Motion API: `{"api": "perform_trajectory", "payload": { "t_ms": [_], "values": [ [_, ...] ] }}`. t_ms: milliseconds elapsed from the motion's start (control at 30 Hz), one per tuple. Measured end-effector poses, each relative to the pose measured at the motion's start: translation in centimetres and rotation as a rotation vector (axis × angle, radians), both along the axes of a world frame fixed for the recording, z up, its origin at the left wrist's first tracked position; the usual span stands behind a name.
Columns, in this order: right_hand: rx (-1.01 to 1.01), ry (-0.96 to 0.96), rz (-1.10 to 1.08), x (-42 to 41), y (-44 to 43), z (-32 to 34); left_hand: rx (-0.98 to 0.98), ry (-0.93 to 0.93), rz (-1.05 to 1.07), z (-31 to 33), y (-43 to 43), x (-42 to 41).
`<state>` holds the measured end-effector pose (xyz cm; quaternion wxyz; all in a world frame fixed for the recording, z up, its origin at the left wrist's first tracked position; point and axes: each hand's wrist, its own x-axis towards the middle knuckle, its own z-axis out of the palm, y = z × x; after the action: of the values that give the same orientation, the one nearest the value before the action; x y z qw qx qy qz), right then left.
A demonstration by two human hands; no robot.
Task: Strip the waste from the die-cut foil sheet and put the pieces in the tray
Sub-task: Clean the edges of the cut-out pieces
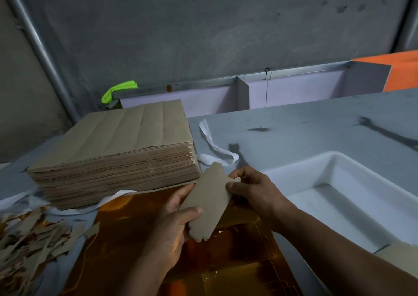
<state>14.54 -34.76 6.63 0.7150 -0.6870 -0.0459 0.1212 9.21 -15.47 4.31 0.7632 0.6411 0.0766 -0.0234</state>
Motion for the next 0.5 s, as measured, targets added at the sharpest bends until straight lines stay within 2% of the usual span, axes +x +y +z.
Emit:
{"api": "perform_trajectory", "payload": {
  "t_ms": [500],
  "values": [
    [-0.042,0.088,-0.005,-0.25,0.16,-0.27,0.155,-0.079,-0.015,0.35,-0.49,-0.46]
  ]
}}
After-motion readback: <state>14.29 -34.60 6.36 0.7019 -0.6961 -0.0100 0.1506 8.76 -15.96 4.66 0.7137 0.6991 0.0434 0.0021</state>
